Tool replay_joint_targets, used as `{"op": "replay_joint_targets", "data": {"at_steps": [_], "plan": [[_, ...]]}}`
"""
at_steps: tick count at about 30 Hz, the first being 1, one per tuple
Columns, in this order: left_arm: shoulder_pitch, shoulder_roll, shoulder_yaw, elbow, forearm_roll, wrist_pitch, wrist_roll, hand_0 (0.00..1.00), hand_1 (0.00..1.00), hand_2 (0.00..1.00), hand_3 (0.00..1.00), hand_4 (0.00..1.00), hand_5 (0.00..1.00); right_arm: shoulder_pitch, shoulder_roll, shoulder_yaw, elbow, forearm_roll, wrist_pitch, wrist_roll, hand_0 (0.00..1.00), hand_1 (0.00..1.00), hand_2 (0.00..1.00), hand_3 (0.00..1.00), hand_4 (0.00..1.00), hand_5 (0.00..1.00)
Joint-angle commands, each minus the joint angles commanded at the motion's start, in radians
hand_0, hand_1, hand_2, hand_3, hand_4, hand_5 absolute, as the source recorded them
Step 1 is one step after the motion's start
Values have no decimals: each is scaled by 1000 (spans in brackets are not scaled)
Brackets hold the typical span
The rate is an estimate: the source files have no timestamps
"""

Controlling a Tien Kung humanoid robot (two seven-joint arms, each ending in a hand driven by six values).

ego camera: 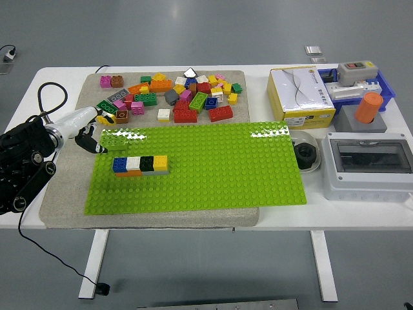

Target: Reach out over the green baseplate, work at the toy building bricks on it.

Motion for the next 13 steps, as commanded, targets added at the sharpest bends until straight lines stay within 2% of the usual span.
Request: {"op": "replay_joint_targets", "data": {"at_steps": [13], "plan": [[-9, -35, 3, 74, -47, 3, -6, 156, 2, 95, 746, 929, 2, 2, 4, 6, 0, -19, 1, -1, 633, 411, 584, 702, 680, 903]]}}
